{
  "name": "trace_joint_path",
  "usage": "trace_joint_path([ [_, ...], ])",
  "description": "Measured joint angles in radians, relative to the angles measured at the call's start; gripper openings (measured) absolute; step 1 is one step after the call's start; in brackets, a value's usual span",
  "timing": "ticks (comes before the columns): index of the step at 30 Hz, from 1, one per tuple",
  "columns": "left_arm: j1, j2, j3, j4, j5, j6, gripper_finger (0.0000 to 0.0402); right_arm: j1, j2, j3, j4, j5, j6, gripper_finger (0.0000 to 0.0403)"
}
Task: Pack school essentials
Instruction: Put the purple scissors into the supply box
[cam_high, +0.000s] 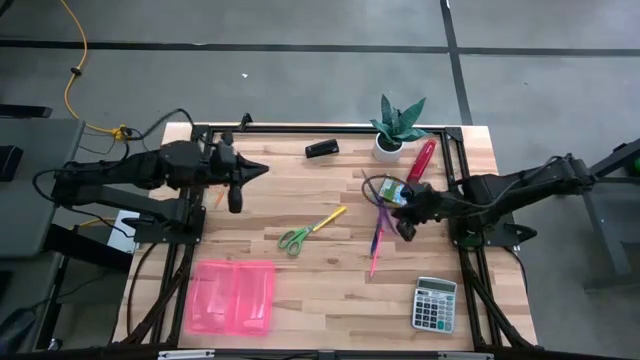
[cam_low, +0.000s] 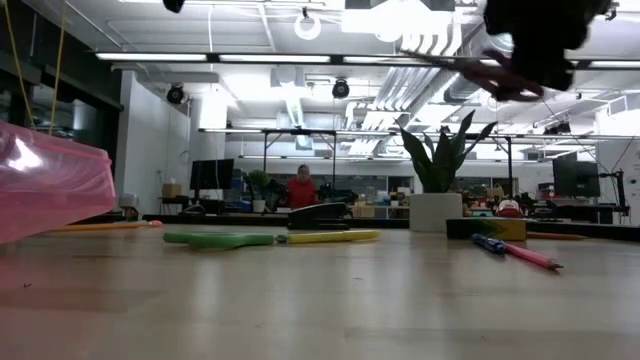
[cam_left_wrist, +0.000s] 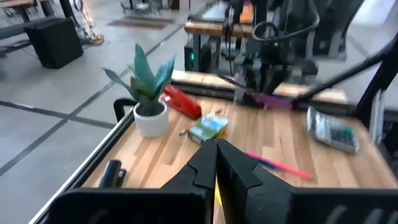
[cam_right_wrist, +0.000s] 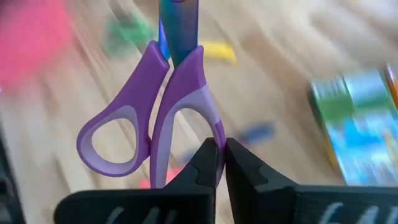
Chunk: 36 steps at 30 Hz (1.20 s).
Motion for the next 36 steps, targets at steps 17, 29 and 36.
trace_joint_path([
  [17,-0.017,-0.025,-0.374,0.661,0.009,-0.248,0.0172,-0.135,0.087,-0.025,0.605,0.042,-0.362,0.0000],
  [29,-0.027,0.043,-0.381,0.696,0.023,-0.263,0.0211,-0.140,0.133,-0.026,0.664,-0.028,-0.386,0.0000],
  [36,-0.028,0.225,-0.379,0.910,0.043,-0.264,0.0212,-0.140,0.302,-0.026,0.839,-0.083,-0.355,0.0000],
])
